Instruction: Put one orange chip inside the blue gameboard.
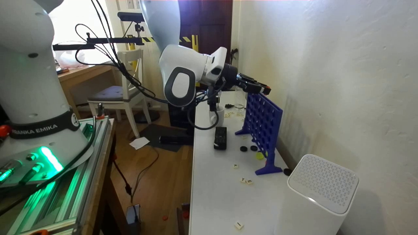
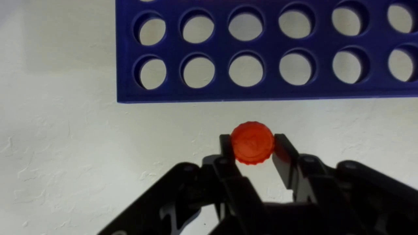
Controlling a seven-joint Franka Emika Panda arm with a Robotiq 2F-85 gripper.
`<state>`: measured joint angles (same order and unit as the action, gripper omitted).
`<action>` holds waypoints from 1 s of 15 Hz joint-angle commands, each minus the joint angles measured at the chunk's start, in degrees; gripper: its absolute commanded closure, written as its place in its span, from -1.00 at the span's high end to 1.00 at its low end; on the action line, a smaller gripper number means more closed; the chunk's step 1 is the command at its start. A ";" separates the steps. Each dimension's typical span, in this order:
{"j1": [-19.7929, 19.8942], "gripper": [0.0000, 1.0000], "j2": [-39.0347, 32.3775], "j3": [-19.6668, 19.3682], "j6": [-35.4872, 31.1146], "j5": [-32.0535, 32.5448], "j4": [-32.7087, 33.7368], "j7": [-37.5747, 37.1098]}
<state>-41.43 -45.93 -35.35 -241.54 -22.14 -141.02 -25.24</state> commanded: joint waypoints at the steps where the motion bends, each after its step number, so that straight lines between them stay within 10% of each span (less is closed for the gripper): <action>1: -0.77 -0.79 -1.30 -1.13 -1.05 0.63 1.09 -1.11; 15: 0.69 -0.79 -2.88 -0.33 -1.11 2.16 1.47 -3.31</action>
<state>-41.42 -47.62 -35.59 -241.53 -21.50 -140.51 -26.88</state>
